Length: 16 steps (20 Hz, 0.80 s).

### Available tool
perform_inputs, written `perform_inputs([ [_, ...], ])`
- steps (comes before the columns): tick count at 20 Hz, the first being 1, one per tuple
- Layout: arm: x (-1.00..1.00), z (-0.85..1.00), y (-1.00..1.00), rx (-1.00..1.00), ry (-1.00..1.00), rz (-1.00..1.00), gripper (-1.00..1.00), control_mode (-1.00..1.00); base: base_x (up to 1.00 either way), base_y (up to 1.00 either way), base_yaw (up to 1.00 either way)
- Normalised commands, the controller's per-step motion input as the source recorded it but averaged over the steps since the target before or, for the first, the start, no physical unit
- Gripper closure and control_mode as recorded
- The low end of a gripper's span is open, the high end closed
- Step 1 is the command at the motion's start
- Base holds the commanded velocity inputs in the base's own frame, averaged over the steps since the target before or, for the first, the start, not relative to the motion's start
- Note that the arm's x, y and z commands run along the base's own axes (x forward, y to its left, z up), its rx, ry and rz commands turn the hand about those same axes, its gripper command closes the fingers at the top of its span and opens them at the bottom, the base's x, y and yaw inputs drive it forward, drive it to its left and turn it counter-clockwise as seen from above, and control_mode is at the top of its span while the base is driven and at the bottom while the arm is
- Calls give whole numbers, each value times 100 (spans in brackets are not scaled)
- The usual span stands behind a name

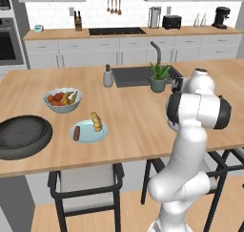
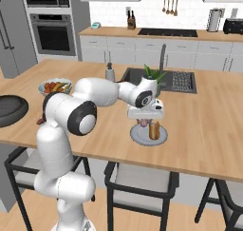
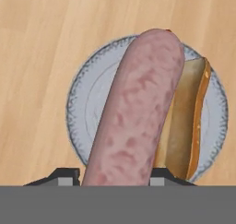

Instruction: Place one bun and one sausage from the bowl on each plate.

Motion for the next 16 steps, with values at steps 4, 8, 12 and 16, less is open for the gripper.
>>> perform_inputs([
  [4,-7,-26,13,-2,1,0,100,-100,0,0,0],
  [8,2,-46,35,-7,0,0,100,-100,0,0,0],
  [12,35,-61,8,-6,3,0,100,-100,0,0,0],
  [16,30,-4,-20,-2,0,-3,100,-100,0,0,0],
])
